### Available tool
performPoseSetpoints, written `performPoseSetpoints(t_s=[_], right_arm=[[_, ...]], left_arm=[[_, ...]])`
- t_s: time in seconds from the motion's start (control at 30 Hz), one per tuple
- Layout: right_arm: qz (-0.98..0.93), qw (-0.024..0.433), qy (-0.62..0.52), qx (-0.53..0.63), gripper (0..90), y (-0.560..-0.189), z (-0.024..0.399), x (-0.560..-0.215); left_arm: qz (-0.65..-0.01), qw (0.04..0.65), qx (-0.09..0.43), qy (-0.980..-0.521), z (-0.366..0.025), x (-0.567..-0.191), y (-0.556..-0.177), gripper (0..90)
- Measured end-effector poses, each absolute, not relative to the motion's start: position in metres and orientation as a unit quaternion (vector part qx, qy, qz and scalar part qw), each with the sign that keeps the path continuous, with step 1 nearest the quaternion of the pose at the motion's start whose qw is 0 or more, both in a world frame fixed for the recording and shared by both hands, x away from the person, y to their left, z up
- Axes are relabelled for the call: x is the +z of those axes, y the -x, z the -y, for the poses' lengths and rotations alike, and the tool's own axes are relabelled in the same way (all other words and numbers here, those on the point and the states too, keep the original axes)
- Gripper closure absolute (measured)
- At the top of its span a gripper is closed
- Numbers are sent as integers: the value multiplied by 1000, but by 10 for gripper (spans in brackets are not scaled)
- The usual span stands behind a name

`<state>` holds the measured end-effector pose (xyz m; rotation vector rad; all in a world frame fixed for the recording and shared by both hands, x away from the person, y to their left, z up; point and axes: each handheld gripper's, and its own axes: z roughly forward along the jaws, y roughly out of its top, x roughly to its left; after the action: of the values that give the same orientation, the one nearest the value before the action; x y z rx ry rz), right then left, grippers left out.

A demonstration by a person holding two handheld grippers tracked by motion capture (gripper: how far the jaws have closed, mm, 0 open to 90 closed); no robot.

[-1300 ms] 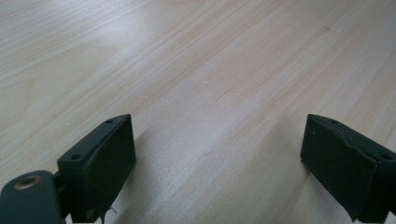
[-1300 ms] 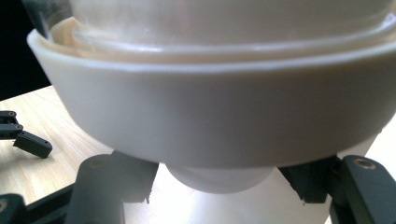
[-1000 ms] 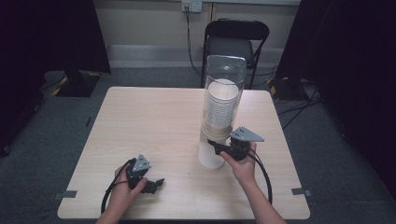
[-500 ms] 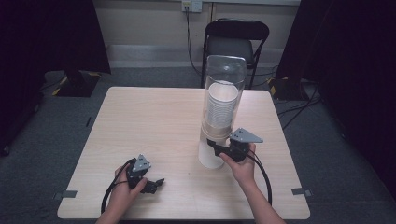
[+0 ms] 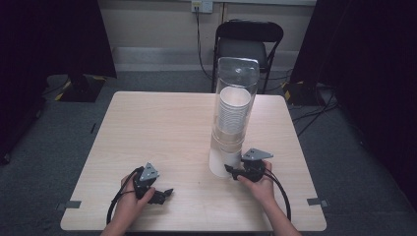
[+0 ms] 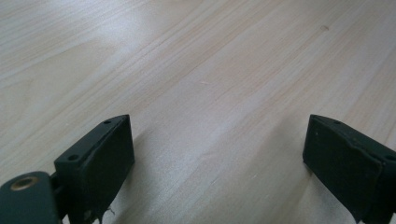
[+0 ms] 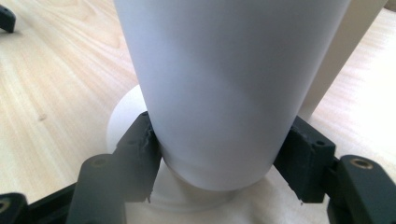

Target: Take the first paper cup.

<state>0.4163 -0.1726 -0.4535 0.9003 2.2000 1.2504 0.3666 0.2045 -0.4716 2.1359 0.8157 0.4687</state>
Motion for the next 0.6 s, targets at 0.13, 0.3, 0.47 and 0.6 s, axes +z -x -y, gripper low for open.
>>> performPoseSetpoints(t_s=[0.13,0.3,0.47,0.6], right_arm=[[-804,228,-322,445,364,-413,174,-451],[-805,230,-325,439,363,-409,184,-450],[-808,239,-322,432,363,-404,196,-447],[-798,243,-336,438,362,-402,209,-448]], left_arm=[[-325,396,184,-839,-204,-472,-366,84],[-325,395,185,-839,-204,-472,-366,84],[-324,395,185,-839,-204,-472,-366,84],[-325,396,185,-839,-204,-472,-366,84]])
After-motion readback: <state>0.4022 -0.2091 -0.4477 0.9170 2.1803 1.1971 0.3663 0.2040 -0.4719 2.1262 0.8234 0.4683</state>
